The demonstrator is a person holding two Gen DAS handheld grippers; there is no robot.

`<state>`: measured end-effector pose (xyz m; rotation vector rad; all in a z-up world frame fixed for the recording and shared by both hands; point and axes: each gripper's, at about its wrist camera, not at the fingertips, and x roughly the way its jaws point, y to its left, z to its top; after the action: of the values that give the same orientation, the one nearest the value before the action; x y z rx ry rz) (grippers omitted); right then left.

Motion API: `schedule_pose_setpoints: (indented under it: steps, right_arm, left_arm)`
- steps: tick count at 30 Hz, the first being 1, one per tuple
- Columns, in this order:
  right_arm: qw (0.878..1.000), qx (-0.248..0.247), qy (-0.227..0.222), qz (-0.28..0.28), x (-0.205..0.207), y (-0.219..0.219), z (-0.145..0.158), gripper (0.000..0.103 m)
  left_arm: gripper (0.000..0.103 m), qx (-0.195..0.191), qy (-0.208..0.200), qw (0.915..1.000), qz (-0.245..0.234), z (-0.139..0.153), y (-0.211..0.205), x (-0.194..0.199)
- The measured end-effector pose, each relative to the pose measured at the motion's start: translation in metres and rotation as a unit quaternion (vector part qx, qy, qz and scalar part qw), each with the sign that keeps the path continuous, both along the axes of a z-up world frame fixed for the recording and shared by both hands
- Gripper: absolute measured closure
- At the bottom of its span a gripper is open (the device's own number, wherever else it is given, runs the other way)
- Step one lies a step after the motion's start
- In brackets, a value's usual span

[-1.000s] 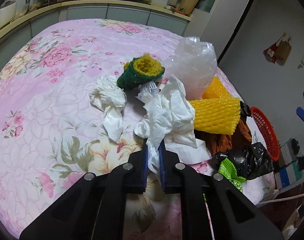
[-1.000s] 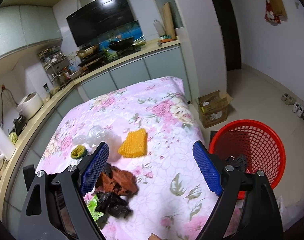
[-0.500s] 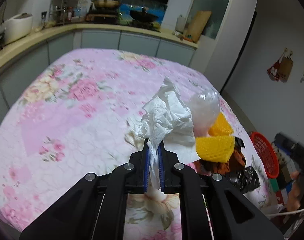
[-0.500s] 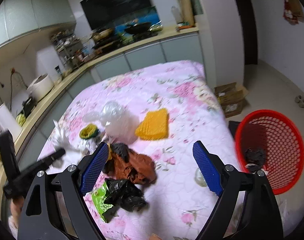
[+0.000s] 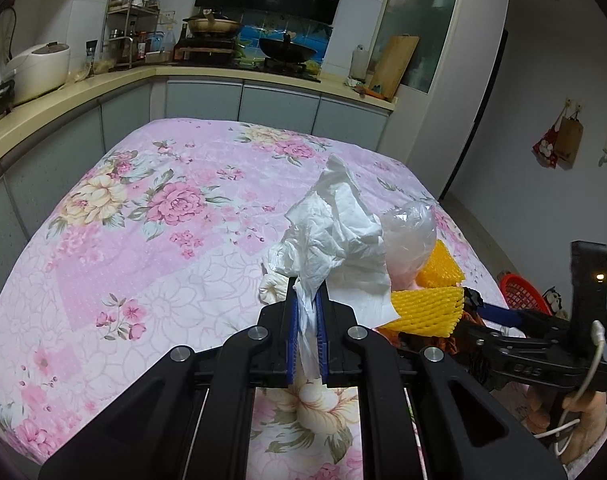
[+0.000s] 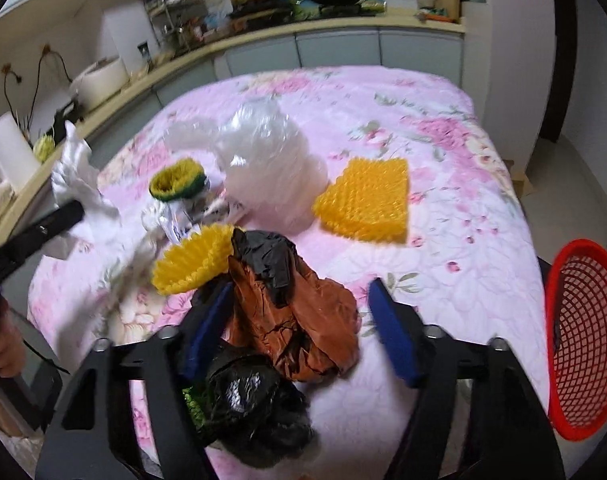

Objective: Collect trash
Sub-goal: 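Hold the white tissue in the left gripper while the right gripper grasps brown paper, then carry tissue and brown paper to the red basket and release both grippers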

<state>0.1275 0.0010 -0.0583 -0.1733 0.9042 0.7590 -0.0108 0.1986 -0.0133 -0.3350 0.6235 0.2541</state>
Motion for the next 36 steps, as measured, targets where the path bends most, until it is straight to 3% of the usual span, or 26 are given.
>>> schedule_pose_setpoints:
  steps: [4, 10, 18, 36]
  right_arm:
    - [1.0, 0.004, 0.003, -0.001, 0.003, 0.002, -0.001, 0.059]
    - [1.0, 0.013, -0.015, -0.014, 0.001, -0.004, 0.009, 0.073]
    - [0.995, 0.04, -0.076, -0.044, -0.002, -0.025, 0.042, 0.073]
    - [0.985, 0.105, -0.113, -0.078, -0.006, -0.049, 0.085, 0.073]
  left_arm:
    - [0.095, 0.007, 0.001, 1.0, 0.003, 0.0, 0.0, -0.001]
    - [0.095, 0.009, -0.003, 0.9999, 0.006, 0.002, 0.0, -0.002]
    - [0.095, 0.013, -0.014, 0.9998, 0.004, 0.009, -0.005, -0.004]
    - [0.095, 0.046, -0.039, 0.9982, -0.004, 0.034, -0.021, 0.003]
